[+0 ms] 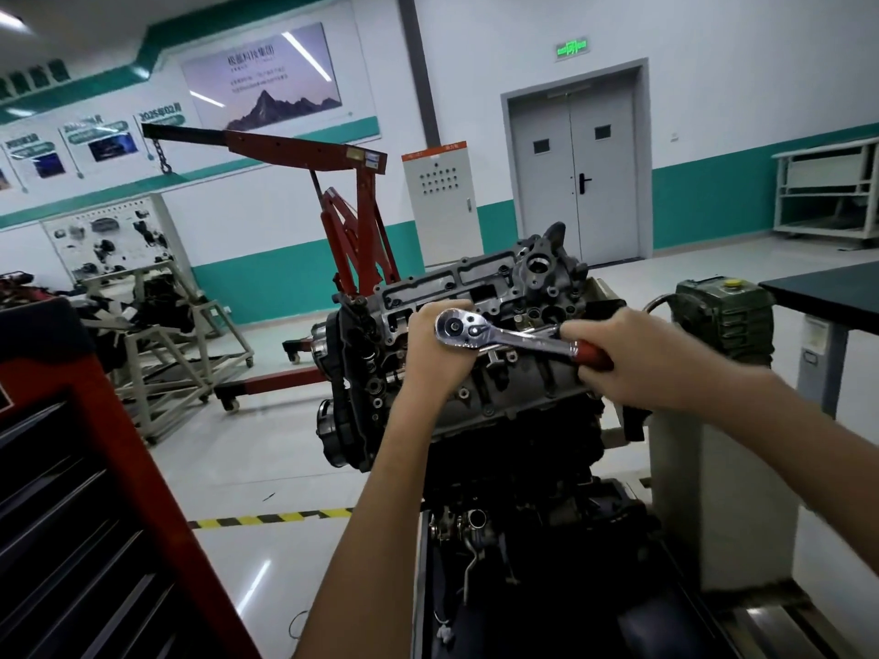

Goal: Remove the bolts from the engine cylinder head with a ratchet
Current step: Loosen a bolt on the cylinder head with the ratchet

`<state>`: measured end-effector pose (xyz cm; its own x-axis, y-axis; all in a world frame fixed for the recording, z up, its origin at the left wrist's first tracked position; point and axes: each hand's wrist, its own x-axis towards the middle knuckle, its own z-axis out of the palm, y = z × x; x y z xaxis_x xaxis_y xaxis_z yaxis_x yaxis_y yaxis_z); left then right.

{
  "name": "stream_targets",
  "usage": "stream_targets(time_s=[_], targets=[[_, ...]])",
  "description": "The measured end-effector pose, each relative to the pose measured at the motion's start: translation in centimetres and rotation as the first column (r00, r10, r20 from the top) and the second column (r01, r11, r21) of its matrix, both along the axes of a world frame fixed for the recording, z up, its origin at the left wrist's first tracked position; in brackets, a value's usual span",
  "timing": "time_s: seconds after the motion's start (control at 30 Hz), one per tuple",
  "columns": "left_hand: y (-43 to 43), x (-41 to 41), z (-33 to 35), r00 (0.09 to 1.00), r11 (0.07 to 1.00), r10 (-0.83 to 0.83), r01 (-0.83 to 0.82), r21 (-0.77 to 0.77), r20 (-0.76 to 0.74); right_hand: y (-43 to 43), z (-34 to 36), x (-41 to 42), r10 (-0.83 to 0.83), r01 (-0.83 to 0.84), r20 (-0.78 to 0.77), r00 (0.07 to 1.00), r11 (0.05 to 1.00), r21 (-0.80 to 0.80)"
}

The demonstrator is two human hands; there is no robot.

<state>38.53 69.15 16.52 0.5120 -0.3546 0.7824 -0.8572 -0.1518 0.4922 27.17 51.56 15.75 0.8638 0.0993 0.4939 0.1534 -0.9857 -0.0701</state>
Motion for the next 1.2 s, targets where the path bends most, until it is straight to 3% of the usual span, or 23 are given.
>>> stream_targets(time_s=[0.1, 0.2, 0.27, 0.3, 0.37, 0.43, 0.5, 0.57, 0.63, 0.67, 0.73, 0.8, 0.9, 1.0, 1.07, 1.2], targets=[[-0.6, 0.3, -1.2, 0.999, 0.984, -0.017, 0.008, -0.179, -0.047, 4.2, -5.1, -0.8, 0.068, -0.079, 0.042, 0.997, 0.914, 0.397], [-1.6, 0.4, -1.5, 0.991, 0.963, -0.016, -0.020, -0.268, -0.131, 9.8, -8.8, -0.9, 0.089, -0.184, 0.167, 0.982, 0.651, 0.737], [-1.8, 0.7, -1.5, 0.975, 0.947, -0.058, -0.014, -0.320, -0.215, 12.9, -10.0, -0.2, 0.113, -0.206, 0.172, 0.979, 0.515, 0.832], [-1.8, 0.8, -1.5, 0.971, 0.948, -0.059, -0.017, -0.316, -0.230, 13.7, -10.1, 0.0, 0.126, -0.209, 0.168, 0.978, 0.497, 0.842], [-1.5, 0.8, -1.7, 0.964, 0.951, -0.048, -0.036, -0.307, -0.261, 13.0, -9.5, -0.3, 0.155, -0.213, 0.152, 0.976, 0.540, 0.814], [-0.8, 0.8, -1.4, 0.976, 0.965, -0.023, -0.035, -0.260, -0.219, 9.8, -7.9, -0.9, 0.188, -0.215, 0.117, 0.975, 0.683, 0.698], [-0.1, 0.6, -1.0, 0.993, 0.990, -0.030, 0.014, -0.141, -0.111, 5.4, -5.1, -1.2, 0.186, -0.174, 0.027, 0.982, 0.849, 0.499], [0.1, 0.4, -0.5, 0.998, 0.999, -0.054, 0.053, -0.005, -0.035, 1.3, -1.8, -0.8, 0.094, -0.082, -0.058, 0.994, 0.980, 0.181], [0.0, 0.1, -0.3, 0.998, 0.998, -0.061, 0.061, 0.029, -0.008, -0.8, 0.8, -0.3, -0.004, 0.004, 0.000, 1.000, 0.997, -0.080], [-0.1, 0.0, -0.4, 0.998, 0.998, -0.056, 0.056, -0.011, -0.020, -1.0, 1.1, 0.0, -0.013, 0.016, 0.032, 0.999, 0.994, -0.111], [-0.3, 0.1, -1.0, 0.995, 0.988, -0.067, 0.055, -0.144, -0.078, 0.3, -0.5, 0.1, -0.007, 0.007, -0.001, 1.000, 1.000, -0.008], [-0.5, 0.4, -1.6, 0.990, 0.967, -0.072, 0.040, -0.253, -0.119, 3.0, -3.8, -0.6, 0.028, -0.027, 0.000, 1.000, 0.966, 0.258], [-1.4, 0.4, -1.5, 0.992, 0.957, -0.007, -0.030, -0.289, -0.127, 8.5, -8.3, -1.1, 0.036, -0.108, 0.126, 0.991, 0.766, 0.633], [-1.8, 0.1, -1.4, 0.978, 0.940, -0.033, -0.039, -0.338, -0.204, 13.4, -10.3, -0.2, 0.082, -0.177, 0.159, 0.984, 0.559, 0.810], [-1.2, 0.2, -1.6, 0.974, 0.944, -0.031, -0.044, -0.326, -0.223, 13.6, -10.0, 0.1, 0.138, -0.158, 0.095, 0.986, 0.576, 0.802], [0.5, 0.2, -1.1, 0.978, 0.979, -0.019, -0.024, -0.203, -0.210, 6.4, -5.8, -0.7, 0.233, -0.177, -0.037, 0.972, 0.821, 0.543]])
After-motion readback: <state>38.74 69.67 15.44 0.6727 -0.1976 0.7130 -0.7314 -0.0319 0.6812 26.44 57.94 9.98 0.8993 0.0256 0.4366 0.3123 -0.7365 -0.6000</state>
